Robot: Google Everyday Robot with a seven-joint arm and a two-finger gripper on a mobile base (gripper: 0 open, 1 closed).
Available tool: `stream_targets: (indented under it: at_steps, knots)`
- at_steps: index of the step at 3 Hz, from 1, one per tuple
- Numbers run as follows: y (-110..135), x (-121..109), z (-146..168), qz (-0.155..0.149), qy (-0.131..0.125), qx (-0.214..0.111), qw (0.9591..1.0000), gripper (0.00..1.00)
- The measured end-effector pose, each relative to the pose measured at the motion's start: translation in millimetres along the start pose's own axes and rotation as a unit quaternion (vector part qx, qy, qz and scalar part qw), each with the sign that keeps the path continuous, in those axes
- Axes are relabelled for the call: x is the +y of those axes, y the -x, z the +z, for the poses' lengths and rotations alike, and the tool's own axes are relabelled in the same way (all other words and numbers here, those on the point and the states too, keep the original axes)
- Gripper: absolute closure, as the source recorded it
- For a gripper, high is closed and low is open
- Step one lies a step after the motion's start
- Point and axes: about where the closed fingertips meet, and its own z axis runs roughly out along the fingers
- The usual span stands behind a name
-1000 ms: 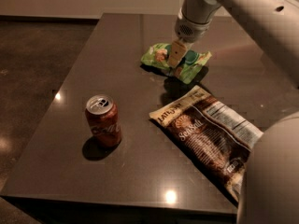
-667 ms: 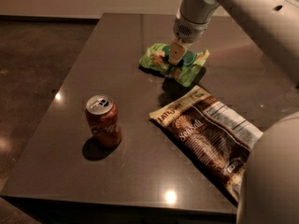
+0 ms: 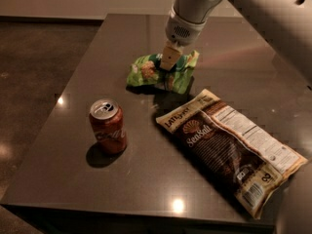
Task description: Move green rice chip bag near coke can
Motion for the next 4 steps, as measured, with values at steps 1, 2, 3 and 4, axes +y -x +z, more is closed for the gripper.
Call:
stream_targets:
  at_steps: [1, 2, 3, 4]
  knots:
    - [27.8, 42.0, -6.0, -0.063, 0.042, -0.032, 0.9966, 1.0]
    - [48.7, 75.7, -11.1, -0.111, 0.076, -0.057, 0.9893, 1.0]
    - [66.6, 113.7, -7.9, -0.157, 0.113, -0.074, 0.9783, 0.88]
    - [77.7, 140.2, -6.2, -0.189, 0.14, -0.087, 0.9682, 0.63]
